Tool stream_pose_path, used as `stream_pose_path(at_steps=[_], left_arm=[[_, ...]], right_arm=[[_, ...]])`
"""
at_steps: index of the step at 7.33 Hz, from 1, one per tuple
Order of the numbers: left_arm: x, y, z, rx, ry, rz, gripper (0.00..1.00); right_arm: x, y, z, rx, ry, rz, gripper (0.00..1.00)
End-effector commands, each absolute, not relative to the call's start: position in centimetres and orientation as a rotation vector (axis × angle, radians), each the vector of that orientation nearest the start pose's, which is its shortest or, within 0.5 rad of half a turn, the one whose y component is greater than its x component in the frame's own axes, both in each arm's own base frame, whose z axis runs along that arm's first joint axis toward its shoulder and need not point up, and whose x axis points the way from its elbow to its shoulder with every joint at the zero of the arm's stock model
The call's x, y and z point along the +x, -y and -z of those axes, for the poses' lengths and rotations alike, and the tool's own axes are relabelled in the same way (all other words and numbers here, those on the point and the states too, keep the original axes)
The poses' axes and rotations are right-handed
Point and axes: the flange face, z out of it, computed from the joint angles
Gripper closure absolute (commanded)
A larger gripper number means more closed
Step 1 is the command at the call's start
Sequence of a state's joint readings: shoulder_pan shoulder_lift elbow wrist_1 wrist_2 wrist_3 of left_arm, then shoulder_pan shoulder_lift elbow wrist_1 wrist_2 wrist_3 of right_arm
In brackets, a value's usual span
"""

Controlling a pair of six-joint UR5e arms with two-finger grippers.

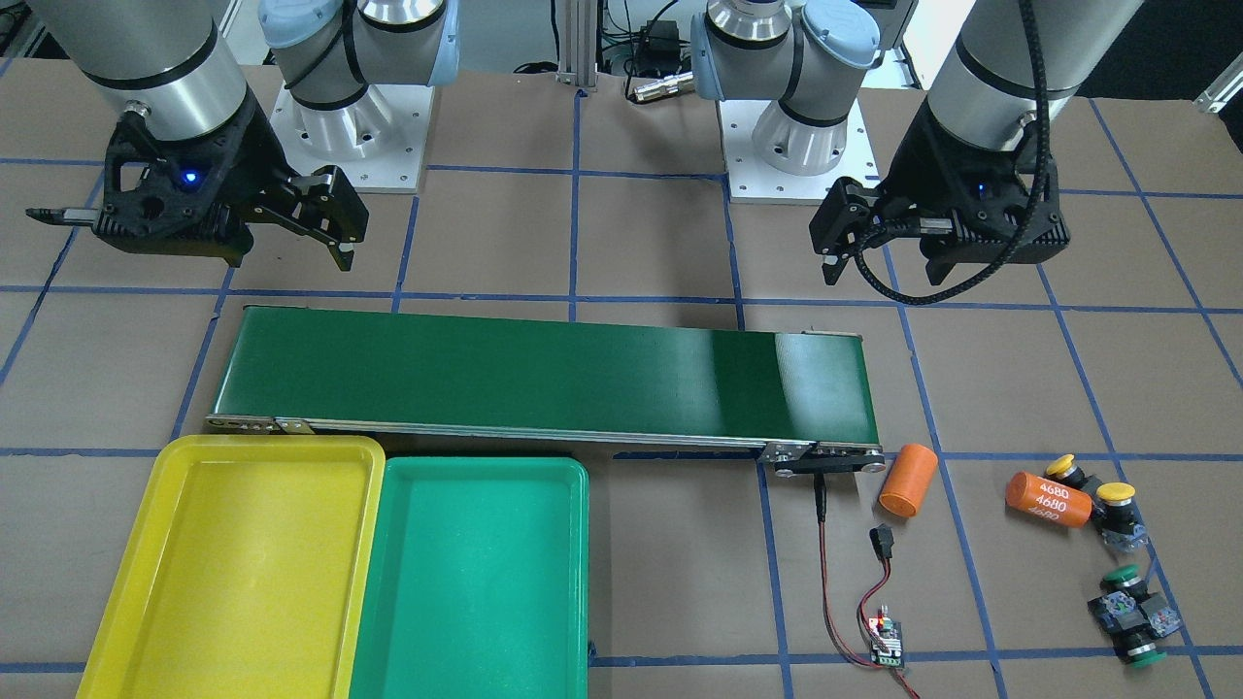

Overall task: Sort buttons by color to trays
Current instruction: 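Move the left gripper down toward the small orange cylinder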

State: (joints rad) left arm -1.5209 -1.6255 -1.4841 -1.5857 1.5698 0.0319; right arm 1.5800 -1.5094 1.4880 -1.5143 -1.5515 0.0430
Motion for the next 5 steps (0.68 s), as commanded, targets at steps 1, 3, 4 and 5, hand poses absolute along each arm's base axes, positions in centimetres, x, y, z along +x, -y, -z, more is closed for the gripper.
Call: stream_pose_path(at_steps=[1,3,4,5], left_arm=[[-10.3,52.8,-50.1,-0.008,-3.096,0.042,0.0],[-10.1,52.7,-50.2,-0.011,-3.085,0.041,0.0],[-8.6,53.8,-48.9,0.018,-3.087,0.01,0.0],[-5.3,55.6,-46.9,0.186,-3.098,0.017,0.0]], right_arm=[[14.0,51.3,-49.1,0.053,-3.122,-0.058,0.0],[14.0,51.3,-49.1,0.053,-3.122,-0.056,0.0],[14.0,51.3,-49.1,0.053,-3.122,-0.056,0.0],[14.0,51.3,-49.1,0.053,-3.122,-0.056,0.0]])
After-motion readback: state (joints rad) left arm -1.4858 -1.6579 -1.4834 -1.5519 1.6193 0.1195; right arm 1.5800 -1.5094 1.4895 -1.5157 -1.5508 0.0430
